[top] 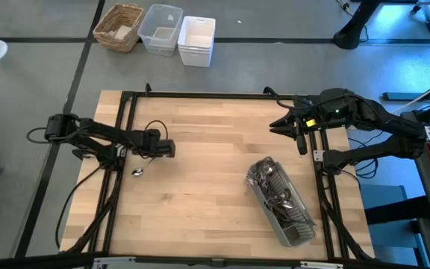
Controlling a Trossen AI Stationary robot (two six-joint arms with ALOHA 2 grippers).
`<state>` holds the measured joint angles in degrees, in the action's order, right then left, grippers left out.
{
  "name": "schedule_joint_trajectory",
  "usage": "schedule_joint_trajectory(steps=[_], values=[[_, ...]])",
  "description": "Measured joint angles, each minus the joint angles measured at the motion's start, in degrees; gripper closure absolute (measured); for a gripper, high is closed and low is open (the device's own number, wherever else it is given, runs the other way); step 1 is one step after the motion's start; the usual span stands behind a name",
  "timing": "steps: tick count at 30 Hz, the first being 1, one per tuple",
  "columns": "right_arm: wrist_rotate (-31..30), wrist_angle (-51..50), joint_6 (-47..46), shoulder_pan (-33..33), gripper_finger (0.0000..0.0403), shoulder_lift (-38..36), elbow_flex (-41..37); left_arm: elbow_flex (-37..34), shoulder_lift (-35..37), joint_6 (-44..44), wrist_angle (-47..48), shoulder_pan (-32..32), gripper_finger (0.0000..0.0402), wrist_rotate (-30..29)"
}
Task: Sort silverware
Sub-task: Put the silver spoon into the gray silverware basket
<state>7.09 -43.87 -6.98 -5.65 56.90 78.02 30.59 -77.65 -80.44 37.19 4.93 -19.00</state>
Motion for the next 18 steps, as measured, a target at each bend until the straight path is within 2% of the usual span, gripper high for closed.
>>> schedule_joint_trajectory(steps=[7, 10, 15, 18], values=[[-0.06, -0.05, 0.26, 0.00, 0.0327, 0.00, 0.00, 0.02, 0.48, 0.82, -3.34, -2.18, 0.0386, 3.04], [-0.07, -0.05, 1.80, 0.02, 0.0327, 0.00, 0.00, 0.52, 0.48, 2.35, -5.84, -2.82, 0.0386, 6.25], [-0.09, -0.05, 2.52, 0.00, 0.0327, 0.00, 0.00, 1.62, 0.39, 7.96, -8.99, -4.84, 0.0386, 18.72], [-0.07, -0.06, 2.51, 0.01, 0.0327, 0.00, 0.00, 1.62, 0.37, 9.07, -8.73, -6.70, 0.0386, 24.22]])
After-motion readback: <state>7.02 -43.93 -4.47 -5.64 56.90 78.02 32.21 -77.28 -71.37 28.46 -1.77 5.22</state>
